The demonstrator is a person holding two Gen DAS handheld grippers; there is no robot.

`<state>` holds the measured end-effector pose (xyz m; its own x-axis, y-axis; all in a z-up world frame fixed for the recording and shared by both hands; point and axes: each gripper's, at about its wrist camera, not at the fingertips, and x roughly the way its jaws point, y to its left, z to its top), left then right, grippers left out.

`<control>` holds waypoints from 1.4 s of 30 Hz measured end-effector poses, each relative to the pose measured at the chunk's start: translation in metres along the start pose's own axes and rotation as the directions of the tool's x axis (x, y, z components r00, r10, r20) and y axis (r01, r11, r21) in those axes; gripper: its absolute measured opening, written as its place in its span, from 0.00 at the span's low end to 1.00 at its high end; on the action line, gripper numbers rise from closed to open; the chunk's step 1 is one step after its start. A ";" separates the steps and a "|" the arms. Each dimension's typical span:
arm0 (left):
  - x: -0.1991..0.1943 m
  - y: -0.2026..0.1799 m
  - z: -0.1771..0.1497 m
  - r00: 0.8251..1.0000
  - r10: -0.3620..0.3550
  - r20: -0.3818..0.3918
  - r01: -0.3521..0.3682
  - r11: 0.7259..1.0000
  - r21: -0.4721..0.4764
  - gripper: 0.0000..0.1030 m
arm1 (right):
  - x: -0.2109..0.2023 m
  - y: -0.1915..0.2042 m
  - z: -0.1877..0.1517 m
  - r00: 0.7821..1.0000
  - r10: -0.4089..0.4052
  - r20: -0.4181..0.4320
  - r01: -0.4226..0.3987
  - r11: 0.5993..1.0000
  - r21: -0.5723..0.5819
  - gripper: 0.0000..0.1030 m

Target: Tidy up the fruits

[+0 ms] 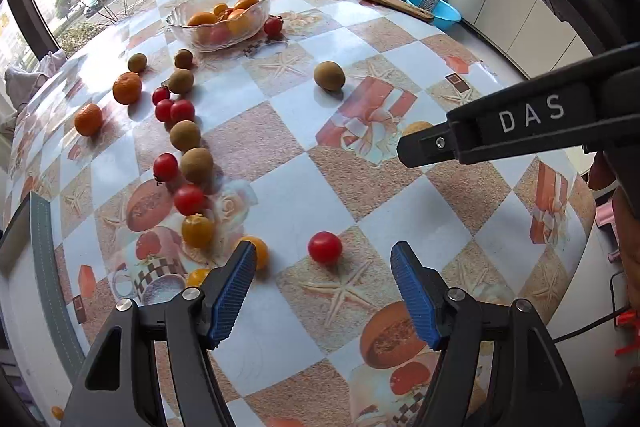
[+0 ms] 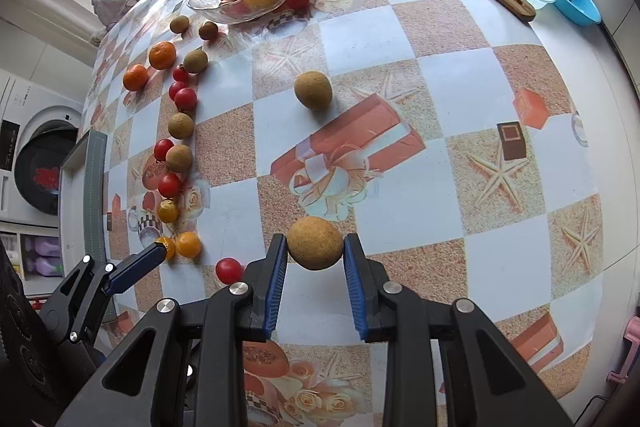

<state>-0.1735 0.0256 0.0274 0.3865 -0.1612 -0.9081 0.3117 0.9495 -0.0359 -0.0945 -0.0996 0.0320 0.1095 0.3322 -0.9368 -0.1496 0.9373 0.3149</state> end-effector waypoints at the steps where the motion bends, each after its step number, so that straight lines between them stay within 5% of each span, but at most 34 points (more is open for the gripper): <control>1: 0.003 -0.006 0.001 1.000 0.001 -0.010 -0.001 1.000 0.001 0.70 | -0.003 -0.004 -0.001 1.000 -0.004 0.004 0.004 1.000 0.008 0.31; 4: 0.016 -0.019 0.002 0.999 0.011 -0.052 -0.010 1.000 0.002 0.56 | -0.009 -0.018 -0.002 1.000 -0.014 0.012 0.014 0.999 0.030 0.31; 10: 0.036 -0.012 0.014 0.994 0.072 -0.087 -0.079 0.994 -0.081 0.56 | -0.015 -0.038 -0.004 1.000 -0.026 0.015 0.025 0.998 0.060 0.31; 13: 0.037 -0.015 0.019 0.994 0.083 -0.066 -0.088 0.993 -0.080 0.41 | -0.015 -0.042 -0.005 1.000 -0.025 0.014 0.024 0.997 0.067 0.31; 14: 0.037 -0.017 0.021 0.995 0.079 -0.061 -0.083 0.994 -0.075 0.27 | -0.015 -0.042 -0.006 1.000 -0.024 0.013 0.023 0.998 0.066 0.31; 16: 0.038 -0.017 0.025 0.995 0.087 -0.056 -0.091 0.992 -0.083 0.15 | -0.014 -0.042 -0.007 1.000 -0.020 0.009 0.020 0.997 0.068 0.31; 19: 0.037 0.002 0.027 0.999 0.000 -0.045 -0.008 0.982 -0.188 0.05 | -0.013 -0.039 -0.007 1.000 -0.014 0.008 0.013 0.998 0.068 0.30; 27: 0.018 0.035 0.014 0.995 -0.095 -0.005 0.089 0.946 -0.311 0.05 | -0.012 -0.027 -0.008 1.000 0.004 0.012 -0.004 0.999 0.043 0.31; 36: 0.010 0.023 0.016 0.998 -0.057 -0.012 0.053 0.975 -0.214 0.05 | -0.009 -0.021 -0.010 1.000 0.006 0.000 -0.006 0.999 0.037 0.31; 42: 0.017 0.020 0.054 0.999 -0.044 -0.003 0.042 0.981 -0.192 0.05 | -0.016 -0.031 -0.008 1.000 0.000 0.021 -0.001 0.998 0.068 0.30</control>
<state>-0.1138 0.0273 0.0336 0.3699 -0.2018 -0.9069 0.1556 0.9758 -0.1537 -0.0992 -0.1342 0.0358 0.1300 0.3339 -0.9336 -0.0823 0.9420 0.3255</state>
